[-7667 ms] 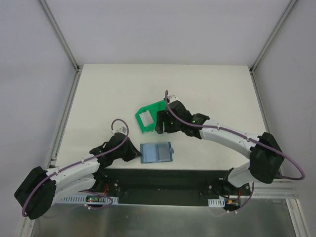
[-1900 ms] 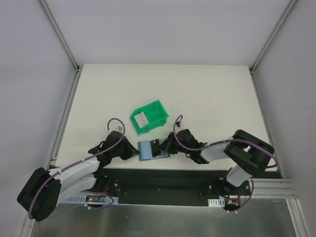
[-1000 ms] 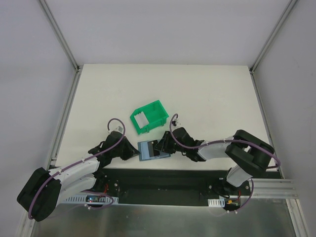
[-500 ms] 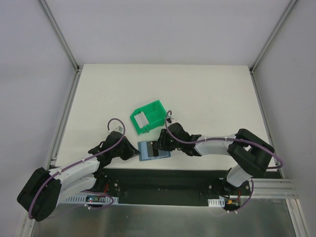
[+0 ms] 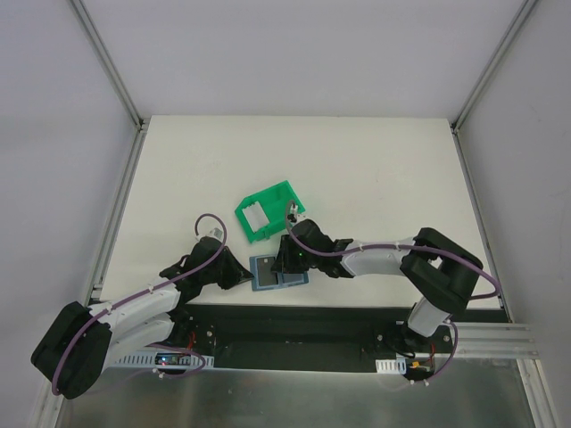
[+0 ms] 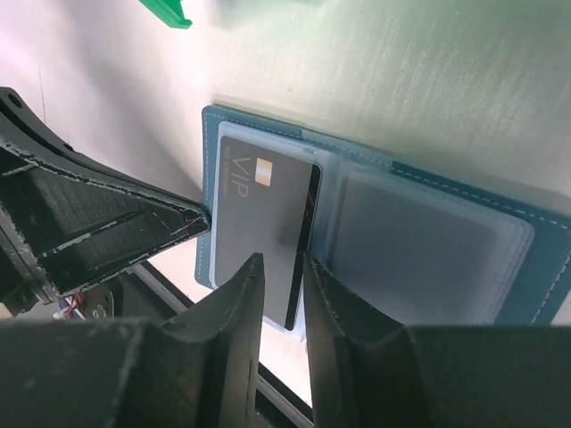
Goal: Put the credit cards into the card holder
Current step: Insert the credit card into the card holder.
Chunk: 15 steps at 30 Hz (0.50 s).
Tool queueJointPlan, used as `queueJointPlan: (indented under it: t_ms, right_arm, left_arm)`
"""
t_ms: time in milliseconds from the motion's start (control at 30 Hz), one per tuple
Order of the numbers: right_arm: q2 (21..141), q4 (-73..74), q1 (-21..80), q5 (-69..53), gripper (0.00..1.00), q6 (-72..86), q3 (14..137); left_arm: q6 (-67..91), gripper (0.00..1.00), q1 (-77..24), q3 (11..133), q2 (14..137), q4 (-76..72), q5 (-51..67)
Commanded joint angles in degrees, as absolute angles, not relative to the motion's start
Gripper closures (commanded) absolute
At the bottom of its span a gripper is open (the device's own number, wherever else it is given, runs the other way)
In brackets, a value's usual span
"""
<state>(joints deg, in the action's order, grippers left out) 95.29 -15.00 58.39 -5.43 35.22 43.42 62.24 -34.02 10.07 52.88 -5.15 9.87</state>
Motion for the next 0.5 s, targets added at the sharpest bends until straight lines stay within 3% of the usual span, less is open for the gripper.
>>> queueJointPlan:
  t_ms: [0,467]
  right_arm:
    - [95.62,-16.00,59.06,-8.17,0.74,34.10,46.23]
    - [90.44,3.58,62.22,6.84,0.54,26.37,52.37]
  left_arm:
    - [61.61,1.00,-33.57,9.76,53.26,-3.96,10.11]
    - [61.17,1.00,-33.57,9.75,49.84,-4.04,11.69]
